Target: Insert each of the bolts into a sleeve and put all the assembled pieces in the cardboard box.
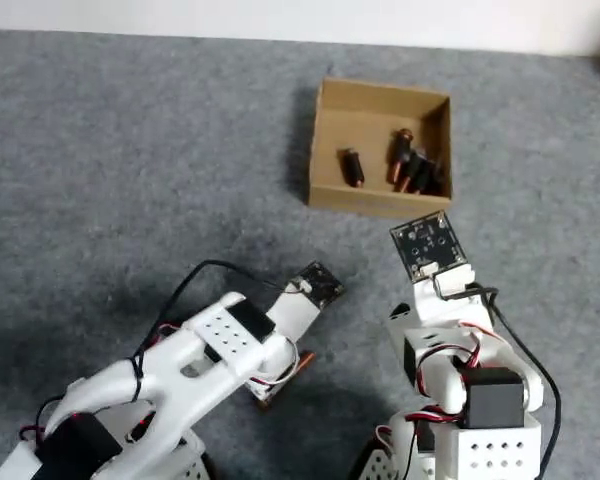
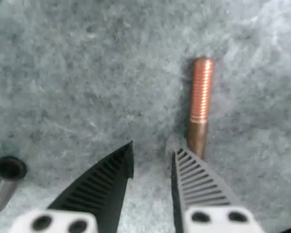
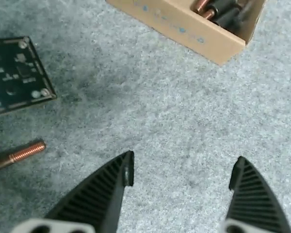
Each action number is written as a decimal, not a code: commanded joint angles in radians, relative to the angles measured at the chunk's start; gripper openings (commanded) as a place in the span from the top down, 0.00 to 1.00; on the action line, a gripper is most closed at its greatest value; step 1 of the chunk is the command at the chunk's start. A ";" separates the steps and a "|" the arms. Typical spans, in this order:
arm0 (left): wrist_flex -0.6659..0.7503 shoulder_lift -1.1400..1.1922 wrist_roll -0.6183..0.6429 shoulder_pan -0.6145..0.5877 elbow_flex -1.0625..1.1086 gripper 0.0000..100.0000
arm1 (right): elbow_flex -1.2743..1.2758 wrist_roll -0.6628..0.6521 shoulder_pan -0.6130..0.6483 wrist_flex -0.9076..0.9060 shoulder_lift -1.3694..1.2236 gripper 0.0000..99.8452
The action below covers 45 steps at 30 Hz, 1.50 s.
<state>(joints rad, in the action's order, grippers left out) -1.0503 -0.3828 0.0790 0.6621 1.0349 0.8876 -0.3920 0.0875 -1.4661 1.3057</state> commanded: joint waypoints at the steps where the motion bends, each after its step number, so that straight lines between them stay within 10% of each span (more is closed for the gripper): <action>1: 0.017 0.007 0.006 0.059 -0.047 0.87 | -0.005 0.011 -0.007 0.018 -0.001 0.70; 25: -0.023 0.001 0.017 0.228 -0.205 0.87 | -0.005 0.009 -0.007 0.016 0.005 0.70; 45: -0.026 0.012 0.345 0.236 -0.038 0.87 | -0.004 0.009 -0.008 0.016 0.001 0.70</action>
<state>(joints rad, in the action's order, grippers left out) -1.0702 -0.3690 0.4166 0.9444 0.9950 0.8892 -0.3920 0.0875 -1.4661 1.2981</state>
